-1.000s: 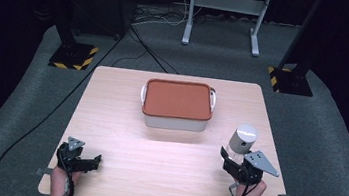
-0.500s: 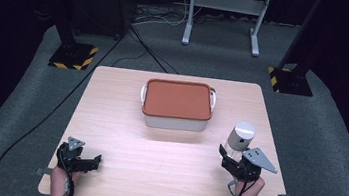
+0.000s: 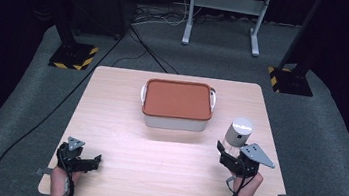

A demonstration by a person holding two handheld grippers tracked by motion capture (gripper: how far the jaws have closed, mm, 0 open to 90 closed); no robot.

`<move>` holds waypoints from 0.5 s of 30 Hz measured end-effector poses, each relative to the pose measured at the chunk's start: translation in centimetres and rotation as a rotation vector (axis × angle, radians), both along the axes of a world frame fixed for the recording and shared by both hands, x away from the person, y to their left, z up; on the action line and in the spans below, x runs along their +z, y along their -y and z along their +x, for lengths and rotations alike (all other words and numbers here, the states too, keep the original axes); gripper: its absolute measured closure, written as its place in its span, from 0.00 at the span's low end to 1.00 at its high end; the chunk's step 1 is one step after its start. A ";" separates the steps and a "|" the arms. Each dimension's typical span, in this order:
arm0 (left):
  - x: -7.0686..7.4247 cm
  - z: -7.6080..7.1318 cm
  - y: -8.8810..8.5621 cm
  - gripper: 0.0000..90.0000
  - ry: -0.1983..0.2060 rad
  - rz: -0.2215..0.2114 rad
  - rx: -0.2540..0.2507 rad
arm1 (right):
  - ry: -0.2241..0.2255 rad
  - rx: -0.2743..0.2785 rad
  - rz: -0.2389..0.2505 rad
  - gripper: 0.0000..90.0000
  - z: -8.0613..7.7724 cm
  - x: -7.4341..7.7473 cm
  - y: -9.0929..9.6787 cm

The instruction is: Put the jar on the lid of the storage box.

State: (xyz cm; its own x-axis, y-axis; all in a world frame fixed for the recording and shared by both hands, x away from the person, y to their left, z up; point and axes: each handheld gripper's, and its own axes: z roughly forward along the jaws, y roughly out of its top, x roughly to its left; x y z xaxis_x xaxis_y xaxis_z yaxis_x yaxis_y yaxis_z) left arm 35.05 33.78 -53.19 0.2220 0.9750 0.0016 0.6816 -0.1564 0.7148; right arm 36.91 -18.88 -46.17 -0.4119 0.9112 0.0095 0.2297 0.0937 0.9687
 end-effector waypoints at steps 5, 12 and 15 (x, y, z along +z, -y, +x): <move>0.0 0.0 0.0 0.01 0.000 0.000 0.000 | 0.001 0.003 0.003 0.33 0.3 0.2 -0.1; 0.0 0.0 0.0 0.01 0.000 0.000 0.000 | 0.003 0.009 -0.005 0.33 0.7 0.4 -0.3; 0.0 0.0 0.0 0.01 0.000 0.000 0.000 | 0.005 0.010 -0.006 0.33 1.0 0.4 -0.3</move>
State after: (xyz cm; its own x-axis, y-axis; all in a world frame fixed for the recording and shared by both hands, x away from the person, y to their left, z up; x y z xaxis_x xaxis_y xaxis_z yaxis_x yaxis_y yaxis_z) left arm 35.05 33.78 -53.20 0.2218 0.9751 0.0013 0.6816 -0.1560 0.7149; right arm 37.86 -18.58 -45.73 -0.4207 0.9072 0.0024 0.2241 0.1013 0.9693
